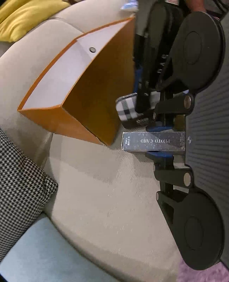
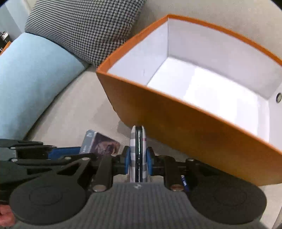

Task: Organize rigid objects
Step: 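Carry both held items over the orange shoebox with both tools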

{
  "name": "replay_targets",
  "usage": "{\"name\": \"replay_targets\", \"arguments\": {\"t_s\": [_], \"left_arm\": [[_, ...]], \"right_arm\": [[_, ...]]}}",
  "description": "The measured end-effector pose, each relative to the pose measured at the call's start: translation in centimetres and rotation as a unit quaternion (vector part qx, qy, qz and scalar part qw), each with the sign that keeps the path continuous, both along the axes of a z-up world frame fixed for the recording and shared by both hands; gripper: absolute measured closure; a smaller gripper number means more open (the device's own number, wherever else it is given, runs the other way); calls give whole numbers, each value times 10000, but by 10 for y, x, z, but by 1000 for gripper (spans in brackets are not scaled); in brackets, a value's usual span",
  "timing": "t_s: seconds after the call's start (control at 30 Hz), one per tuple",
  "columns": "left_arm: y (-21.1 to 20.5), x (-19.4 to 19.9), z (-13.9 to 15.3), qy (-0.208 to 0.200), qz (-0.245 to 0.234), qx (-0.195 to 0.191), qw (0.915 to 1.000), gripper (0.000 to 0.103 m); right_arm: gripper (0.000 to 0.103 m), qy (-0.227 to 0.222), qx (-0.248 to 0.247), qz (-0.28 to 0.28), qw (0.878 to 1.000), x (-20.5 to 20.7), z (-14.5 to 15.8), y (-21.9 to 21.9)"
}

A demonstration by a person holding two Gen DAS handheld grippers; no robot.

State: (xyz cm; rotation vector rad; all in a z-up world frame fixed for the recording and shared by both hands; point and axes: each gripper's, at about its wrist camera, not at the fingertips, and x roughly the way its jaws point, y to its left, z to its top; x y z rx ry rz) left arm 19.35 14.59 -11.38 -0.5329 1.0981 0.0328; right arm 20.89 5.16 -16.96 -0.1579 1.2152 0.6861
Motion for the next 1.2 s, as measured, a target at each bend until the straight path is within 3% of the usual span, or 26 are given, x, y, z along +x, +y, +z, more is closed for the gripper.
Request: {"name": "replay_targets", "arguments": {"t_s": [0.07,0.23,0.27,0.53,0.83,1.03,1.2], "left_arm": [[2,2,-4,31,72,-167,9998,74],[-1,7,-13,185,136,189,9996,78],[0,5,-13,112,153,77,9998,78],[1,-6,7,-214,185,79,9996,78],[-1,-16,90,-1078,-22,249,9939,78],[-7,17,137,-1504,-402,102,9878,78],[-18,60,150,-1592,-671,59,9849,78]], "right_arm": [[81,66,65,-92,9999,2,1,-5],[74,74,24,-247,9997,3,-7,9],[74,63,7,-264,9996,2,-7,9],[85,46,270,-230,9994,-4,-1,2],[86,-715,725,-127,9947,-28,78,-24],[86,-1275,1067,-303,9856,-19,143,-48],[86,-1645,888,-572,9807,3,159,-57]]}}
